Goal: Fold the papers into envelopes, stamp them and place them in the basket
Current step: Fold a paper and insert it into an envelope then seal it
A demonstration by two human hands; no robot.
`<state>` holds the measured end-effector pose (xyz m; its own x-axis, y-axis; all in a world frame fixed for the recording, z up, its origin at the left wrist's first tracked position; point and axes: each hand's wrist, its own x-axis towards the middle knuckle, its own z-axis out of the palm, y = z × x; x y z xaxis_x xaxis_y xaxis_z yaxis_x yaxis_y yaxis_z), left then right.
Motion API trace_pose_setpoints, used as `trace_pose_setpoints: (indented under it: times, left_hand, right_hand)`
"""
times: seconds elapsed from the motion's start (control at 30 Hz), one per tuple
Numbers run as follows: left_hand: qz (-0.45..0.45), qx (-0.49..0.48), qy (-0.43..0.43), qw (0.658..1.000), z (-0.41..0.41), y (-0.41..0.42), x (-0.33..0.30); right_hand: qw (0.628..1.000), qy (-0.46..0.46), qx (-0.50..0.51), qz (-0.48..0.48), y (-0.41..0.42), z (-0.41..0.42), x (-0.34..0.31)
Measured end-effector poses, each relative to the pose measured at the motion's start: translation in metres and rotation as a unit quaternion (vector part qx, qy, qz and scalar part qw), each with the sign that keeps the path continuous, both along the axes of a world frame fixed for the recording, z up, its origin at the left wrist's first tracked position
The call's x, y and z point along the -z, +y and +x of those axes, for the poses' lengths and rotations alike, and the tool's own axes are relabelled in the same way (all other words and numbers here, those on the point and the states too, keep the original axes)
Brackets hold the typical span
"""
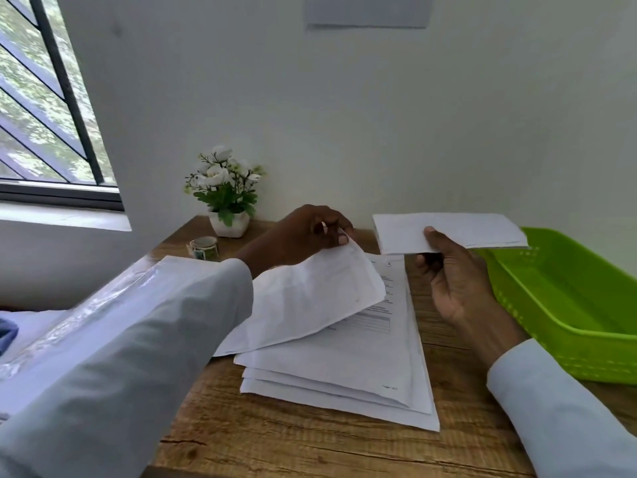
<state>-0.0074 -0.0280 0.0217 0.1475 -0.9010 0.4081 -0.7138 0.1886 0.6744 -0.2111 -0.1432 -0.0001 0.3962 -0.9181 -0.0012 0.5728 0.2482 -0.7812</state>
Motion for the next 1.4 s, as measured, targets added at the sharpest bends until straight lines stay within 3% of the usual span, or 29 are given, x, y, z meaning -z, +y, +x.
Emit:
trace_pose_setpoints:
  times: [0.1, 0.23, 0.3, 0.53, 0.63, 0.77, 0.87, 1.03, 1.2, 1.23, 1.3, 1.4]
  left_hand:
    - [0.021, -0.005, 0.065, 0.998, -0.006, 0.002, -0.012]
    - [-0.051, -0.075, 0.038, 0.995, -0.009, -0.002, -0.035]
    - [-0.107, -0.103, 0.064, 0.987, -0.010, -0.003, -0.054]
    - [-0.278, 0.008, 0.301, 0.912, -0.017, 0.017, -0.097]
    - [-0.251, 0.021, 0.381, 0.890, -0.008, 0.032, -0.083]
    - [-0.130, -0.029, 0.389, 0.912, 0.017, 0.054, -0.036]
    - [-0.034, -0.095, 0.406, 0.908, 0.026, 0.067, -0.004]
    - [0.070, -0.209, 0.363, 0.906, 0.015, 0.071, 0.035]
    - [0.133, -0.213, 0.304, 0.919, 0.006, 0.069, 0.050]
    - [0.143, -0.213, 0.258, 0.931, 0.005, 0.068, 0.051]
    - [0.163, -0.229, 0.075, 0.957, 0.007, 0.065, 0.051]
    - [0.183, -0.254, -0.152, 0.937, 0.006, 0.061, 0.049]
  right_hand:
    - [1.000, 0.019, 0.013, -0.015, 0.002, -0.001, -0.002]
    - [1.000, 0.020, 0.010, -0.011, 0.003, -0.002, -0.003]
    - [1.000, 0.018, 0.012, -0.010, 0.002, -0.002, -0.003]
    - [0.999, 0.007, 0.022, -0.023, -0.001, -0.007, -0.006]
    - [0.999, 0.007, 0.028, -0.027, 0.000, -0.009, -0.007]
    - [0.998, 0.017, 0.045, -0.032, -0.001, -0.009, -0.007]
    - [0.998, 0.034, 0.050, -0.036, -0.001, -0.006, -0.006]
    - [0.995, 0.095, 0.022, -0.037, 0.002, 0.002, 0.006]
    - [0.983, 0.179, -0.004, -0.051, 0.000, 0.009, 0.021]
    - [0.980, 0.190, -0.014, -0.058, 0.000, 0.010, 0.023]
    - [0.976, 0.207, -0.027, -0.065, 0.000, 0.013, 0.027]
    - [0.971, 0.225, -0.031, -0.072, 0.001, 0.017, 0.029]
